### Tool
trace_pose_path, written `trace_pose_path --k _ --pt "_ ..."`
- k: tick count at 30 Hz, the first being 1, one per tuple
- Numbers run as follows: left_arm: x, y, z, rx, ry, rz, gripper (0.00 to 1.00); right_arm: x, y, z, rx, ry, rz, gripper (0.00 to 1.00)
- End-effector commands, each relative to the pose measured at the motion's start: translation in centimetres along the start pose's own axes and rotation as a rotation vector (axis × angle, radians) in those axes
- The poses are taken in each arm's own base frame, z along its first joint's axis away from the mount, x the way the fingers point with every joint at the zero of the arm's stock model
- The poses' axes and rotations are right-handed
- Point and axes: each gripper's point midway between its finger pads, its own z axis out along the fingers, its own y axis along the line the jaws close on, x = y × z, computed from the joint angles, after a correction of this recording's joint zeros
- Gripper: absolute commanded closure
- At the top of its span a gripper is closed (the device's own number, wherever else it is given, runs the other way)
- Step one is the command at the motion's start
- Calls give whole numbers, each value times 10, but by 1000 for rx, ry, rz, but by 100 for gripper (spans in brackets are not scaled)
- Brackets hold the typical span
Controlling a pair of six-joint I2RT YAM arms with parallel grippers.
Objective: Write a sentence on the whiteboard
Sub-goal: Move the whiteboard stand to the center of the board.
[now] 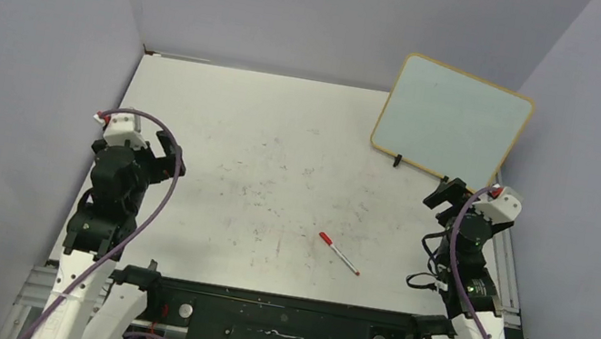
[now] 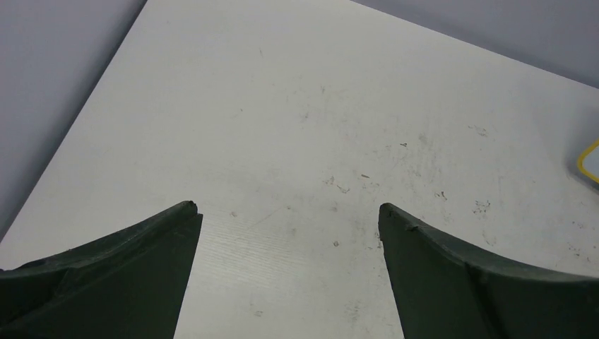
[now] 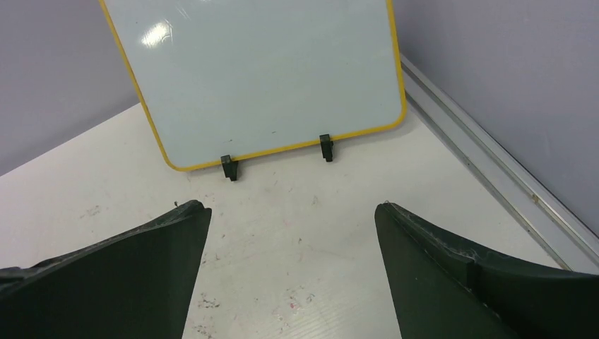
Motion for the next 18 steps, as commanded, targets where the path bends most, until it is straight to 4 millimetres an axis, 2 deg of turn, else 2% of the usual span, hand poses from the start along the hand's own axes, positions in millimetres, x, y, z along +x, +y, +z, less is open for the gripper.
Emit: trace_pose_path --k 1,4,7,11,13,14,18 --pt "-19 2 3 -39 -43 -40 4 -15 0 0 14 -49 30 10" --pt "-22 7 5 -77 -45 -43 4 -15 2 0 6 -46 28 10" --pt "-38 12 4 -111 -96 -50 4 -14 6 1 -12 -34 26 10" --pt "-57 7 4 -120 -123 -60 4 -4 20 6 -73 19 5 10" --pt "-63 -1 9 -94 -119 -64 4 6 29 11 -106 62 -12 10" --pt "-65 -12 13 -45 -103 -57 4 12 36 14 -133 91 -26 9" --pt "-62 -46 31 100 -29 -36 4 51 65 32 -201 267 -106 2"
